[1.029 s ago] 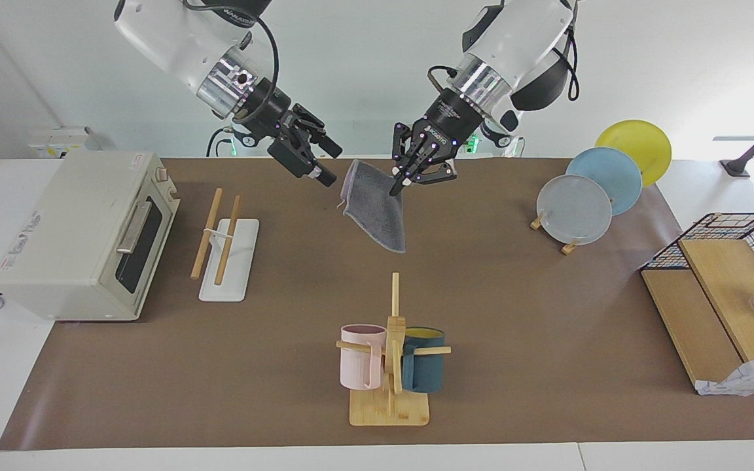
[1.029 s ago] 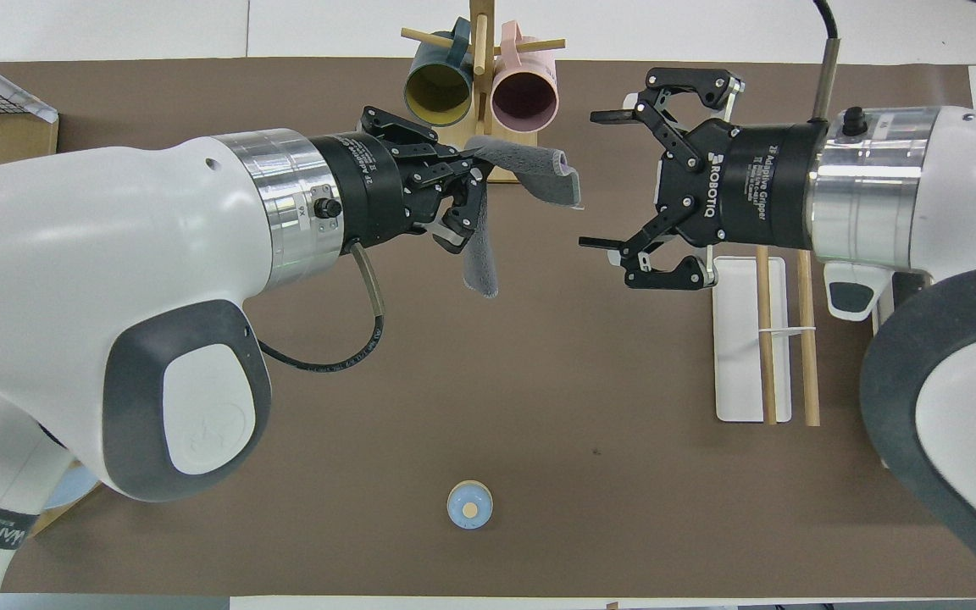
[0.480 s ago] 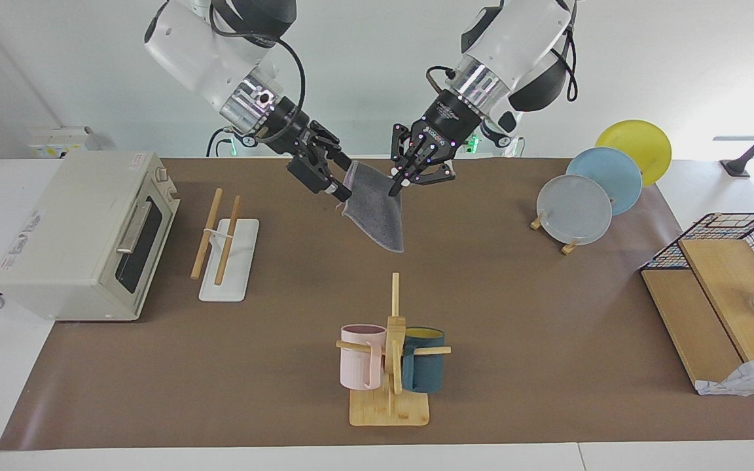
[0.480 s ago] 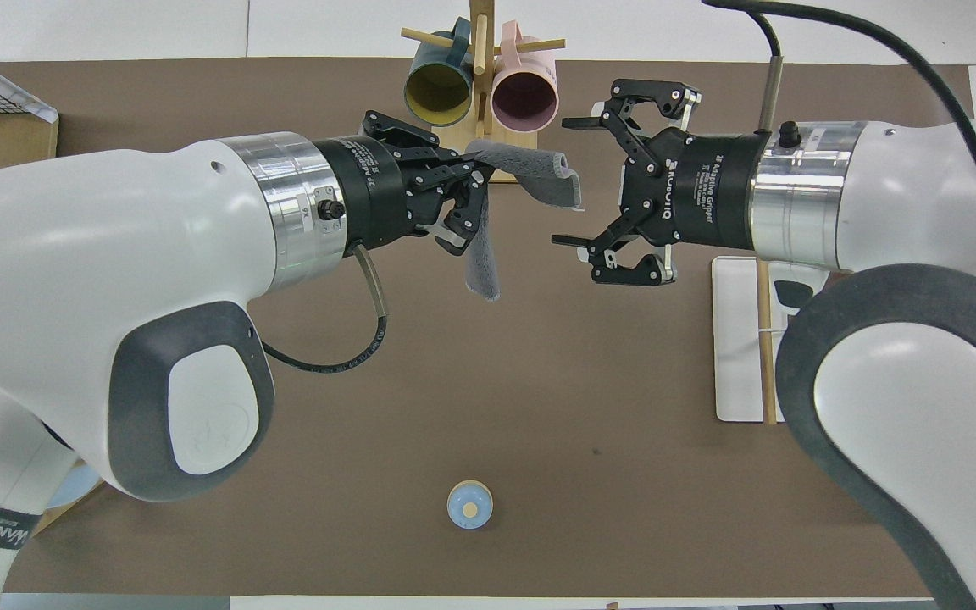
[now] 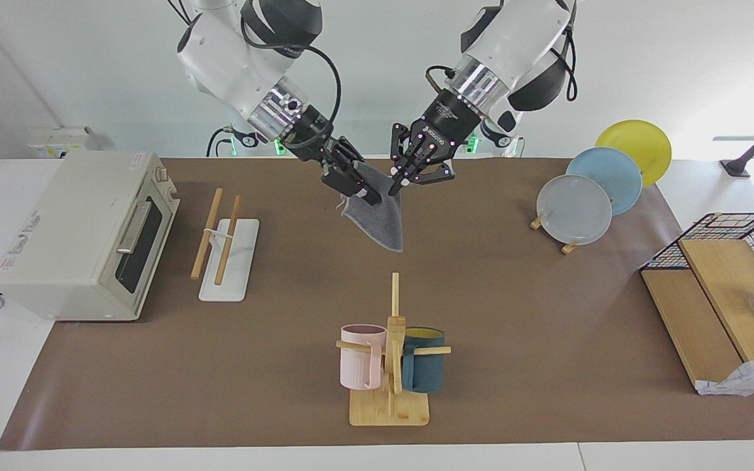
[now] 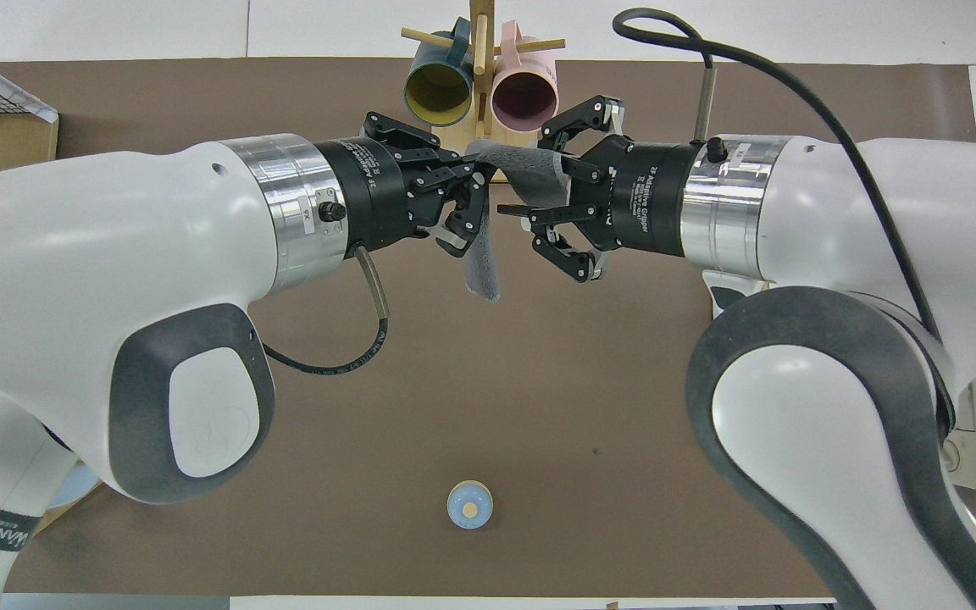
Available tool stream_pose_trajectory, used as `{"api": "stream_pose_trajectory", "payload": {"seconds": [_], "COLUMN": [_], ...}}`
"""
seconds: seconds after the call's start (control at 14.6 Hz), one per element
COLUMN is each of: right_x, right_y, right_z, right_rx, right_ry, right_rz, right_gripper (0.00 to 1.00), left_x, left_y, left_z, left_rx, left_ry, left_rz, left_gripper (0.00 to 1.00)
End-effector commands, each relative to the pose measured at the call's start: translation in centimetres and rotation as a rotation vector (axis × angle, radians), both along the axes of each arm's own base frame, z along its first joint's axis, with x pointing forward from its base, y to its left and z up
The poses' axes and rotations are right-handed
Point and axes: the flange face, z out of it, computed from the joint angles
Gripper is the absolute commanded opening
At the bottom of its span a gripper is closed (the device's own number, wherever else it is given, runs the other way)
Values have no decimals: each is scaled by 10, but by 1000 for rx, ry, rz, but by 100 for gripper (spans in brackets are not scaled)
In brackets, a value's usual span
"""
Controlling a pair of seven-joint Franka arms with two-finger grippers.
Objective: Fold towel and hang on rack
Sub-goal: 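Grasp the towel with the right gripper while the left gripper releases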
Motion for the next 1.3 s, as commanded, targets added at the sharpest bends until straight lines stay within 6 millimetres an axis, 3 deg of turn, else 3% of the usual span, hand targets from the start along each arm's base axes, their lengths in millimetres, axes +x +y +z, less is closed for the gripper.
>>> {"api": "stream_pose_trajectory", "payload": {"seconds": [0.0, 0.27, 0.41, 0.48, 0.55, 0.75, 0.89, 1.24], "right_x": [1, 1, 0, -3, -5, -20, -29, -20], "right_y": [-6, -9, -11, -12, -14, -19, -31, -90], "right_z": [-1, -2, -5, -8, -15, -32, -57, -86], "right_rx": [12, 3, -16, -36, -57, -145, -294, -521], "right_ry": [-12, -22, -47, -74, -94, -199, -300, -409], "right_rz": [-7, 11, 44, 84, 126, 272, 481, 817], "right_gripper": [0, 0, 0, 0, 0, 0, 0, 0], "left_x": [-11, -15, -27, -30, -31, -32, -30, -17], "left_y": [2, 3, -7, -8, -8, -6, 5, 75], "left_z": [1, -3, -7, -9, -11, -14, -23, -58], "left_rx": [-7, 11, 36, 54, 72, 95, 129, 316], "left_ry": [3, -2, -25, -47, -71, -73, -99, -195], "left_rz": [22, 6, -48, -77, -107, -141, -168, -384], "left_gripper": [0, 0, 0, 60, 98, 100, 100, 100]}}
